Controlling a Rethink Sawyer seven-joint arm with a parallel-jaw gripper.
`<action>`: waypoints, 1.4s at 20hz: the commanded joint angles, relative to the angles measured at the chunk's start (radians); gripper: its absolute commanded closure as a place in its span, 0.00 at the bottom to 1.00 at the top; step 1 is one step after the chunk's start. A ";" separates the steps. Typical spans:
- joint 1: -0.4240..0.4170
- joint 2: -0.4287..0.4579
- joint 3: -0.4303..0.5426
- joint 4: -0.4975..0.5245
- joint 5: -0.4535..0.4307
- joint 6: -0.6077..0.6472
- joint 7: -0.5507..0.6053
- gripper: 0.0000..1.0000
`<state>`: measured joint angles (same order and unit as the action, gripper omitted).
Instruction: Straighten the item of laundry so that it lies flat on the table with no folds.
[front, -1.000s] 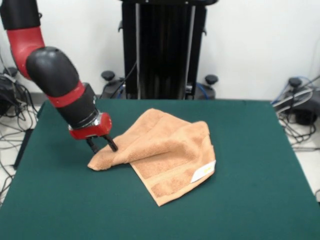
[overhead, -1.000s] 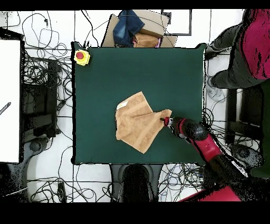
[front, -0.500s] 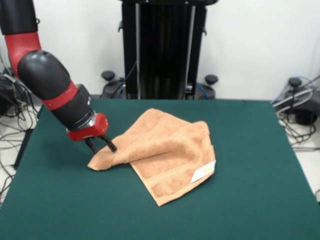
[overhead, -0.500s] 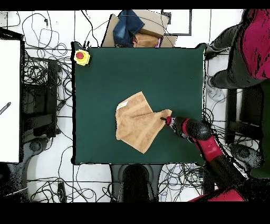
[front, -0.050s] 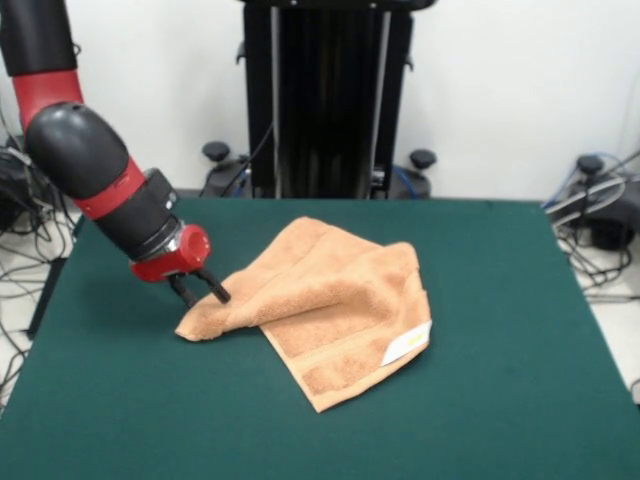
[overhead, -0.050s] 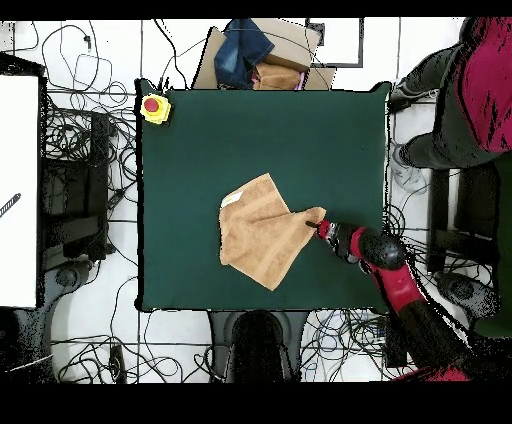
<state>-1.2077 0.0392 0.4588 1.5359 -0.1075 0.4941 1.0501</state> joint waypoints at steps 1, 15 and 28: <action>-0.014 0.265 0.128 0.020 -0.020 -0.045 -0.029 0.00; -0.084 0.307 0.157 0.051 -0.108 -0.124 -0.015 0.00; -0.061 0.302 0.123 0.007 -0.212 -0.264 0.062 0.00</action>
<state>-1.3768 0.1484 0.5804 1.5726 -0.2144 0.4441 1.0501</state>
